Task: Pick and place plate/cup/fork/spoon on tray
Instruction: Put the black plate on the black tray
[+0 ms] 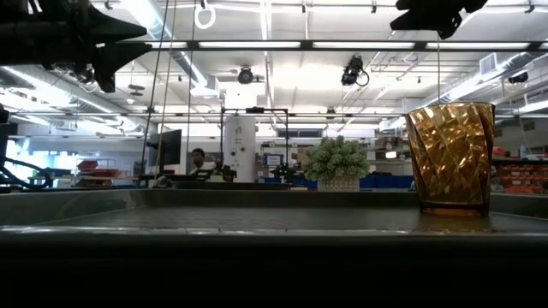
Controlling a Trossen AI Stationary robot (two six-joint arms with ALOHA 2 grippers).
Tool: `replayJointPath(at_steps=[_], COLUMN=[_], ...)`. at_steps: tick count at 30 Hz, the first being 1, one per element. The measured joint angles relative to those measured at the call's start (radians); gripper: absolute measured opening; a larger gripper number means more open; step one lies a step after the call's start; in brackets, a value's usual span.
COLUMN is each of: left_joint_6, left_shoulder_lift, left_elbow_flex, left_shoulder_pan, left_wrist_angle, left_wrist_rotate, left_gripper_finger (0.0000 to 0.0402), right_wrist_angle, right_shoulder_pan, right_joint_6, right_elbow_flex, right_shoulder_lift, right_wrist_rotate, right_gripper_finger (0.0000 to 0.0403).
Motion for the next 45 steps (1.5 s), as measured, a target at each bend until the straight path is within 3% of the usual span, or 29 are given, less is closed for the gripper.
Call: replayJointPath(at_steps=[19,29,45], left_joint_6=[-0.023,-0.026,-0.024], left_shoulder_lift=[0.0,0.0,0.0], left_elbow_flex=[0.0,0.0,0.0], left_shoulder_pan=[0.0,0.0,0.0], left_wrist_angle=[-0.049,-0.049,-0.05], left_wrist_rotate=[-0.059,-0.075,-0.075], left_gripper_finger=[0.0148,0.0148,0.0148], right_wrist_angle=[0.484,0.519,0.486], right_shoulder_pan=[0.006,0.006,0.006], right_joint_6=[-0.199,-0.232,-0.272], right_elbow_flex=[-0.311,-0.34,-0.34], right_shoulder_lift=[-0.179,-0.243,-0.303], right_wrist_rotate=[0.011,-0.073,-0.078], right_gripper_finger=[0.0192,0.0168,0.0159])
